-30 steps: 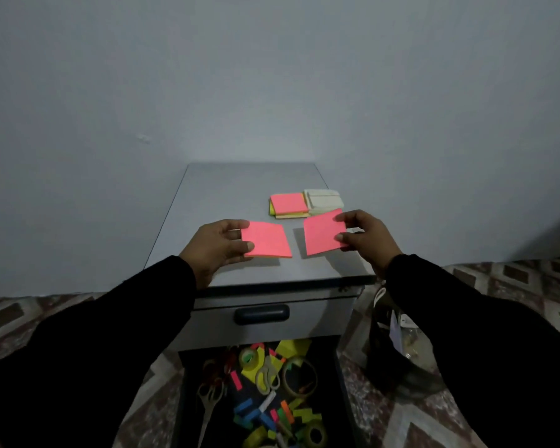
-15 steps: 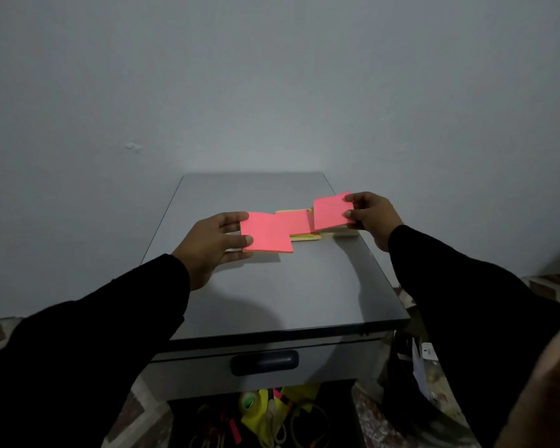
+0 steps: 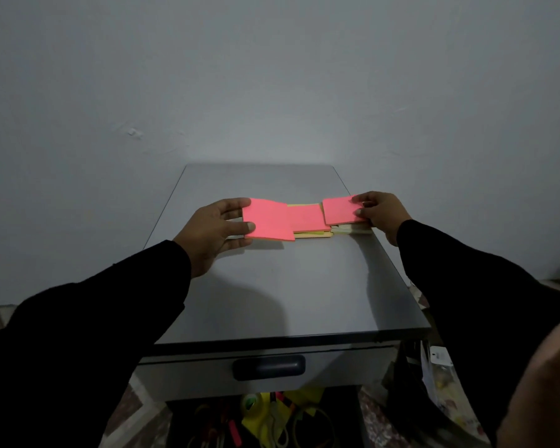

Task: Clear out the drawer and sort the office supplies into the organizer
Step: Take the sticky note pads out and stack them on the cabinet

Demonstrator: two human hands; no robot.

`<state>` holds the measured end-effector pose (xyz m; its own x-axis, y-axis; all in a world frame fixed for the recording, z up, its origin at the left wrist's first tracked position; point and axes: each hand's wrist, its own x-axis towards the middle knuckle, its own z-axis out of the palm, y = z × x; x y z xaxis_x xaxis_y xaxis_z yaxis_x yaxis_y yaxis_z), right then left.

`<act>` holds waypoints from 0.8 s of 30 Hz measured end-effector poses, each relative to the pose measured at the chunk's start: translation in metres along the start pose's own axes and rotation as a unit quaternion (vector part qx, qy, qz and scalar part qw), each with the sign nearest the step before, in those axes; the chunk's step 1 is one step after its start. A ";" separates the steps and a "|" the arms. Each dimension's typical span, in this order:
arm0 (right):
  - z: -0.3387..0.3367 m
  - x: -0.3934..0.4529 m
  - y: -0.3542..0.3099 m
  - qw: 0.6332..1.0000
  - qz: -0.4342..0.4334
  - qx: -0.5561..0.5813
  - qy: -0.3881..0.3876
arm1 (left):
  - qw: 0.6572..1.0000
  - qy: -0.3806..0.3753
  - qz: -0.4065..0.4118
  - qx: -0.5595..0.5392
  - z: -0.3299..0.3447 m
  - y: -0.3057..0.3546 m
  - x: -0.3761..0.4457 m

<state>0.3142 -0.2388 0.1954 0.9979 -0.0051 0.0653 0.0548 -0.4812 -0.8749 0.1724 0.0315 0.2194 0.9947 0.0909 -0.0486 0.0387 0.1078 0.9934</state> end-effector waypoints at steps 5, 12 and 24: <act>0.005 0.006 0.001 0.989 -0.036 -0.140 -0.002 | 1.000 -0.006 -0.001 0.000 0.007 -0.004 0.011; 0.000 -0.005 -0.004 0.981 -0.070 -0.173 0.050 | 1.000 -0.016 0.000 0.002 0.031 -0.003 0.036; -0.011 -0.029 0.001 0.987 -0.112 -0.112 0.038 | 0.998 0.004 -0.045 0.050 0.060 -0.025 0.080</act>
<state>0.2852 -0.2491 0.1980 0.9553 0.0620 0.2889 0.2567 -0.6587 -0.7073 0.2568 -0.0230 0.1972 0.9861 0.0926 -0.1380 0.1371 0.0161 0.9904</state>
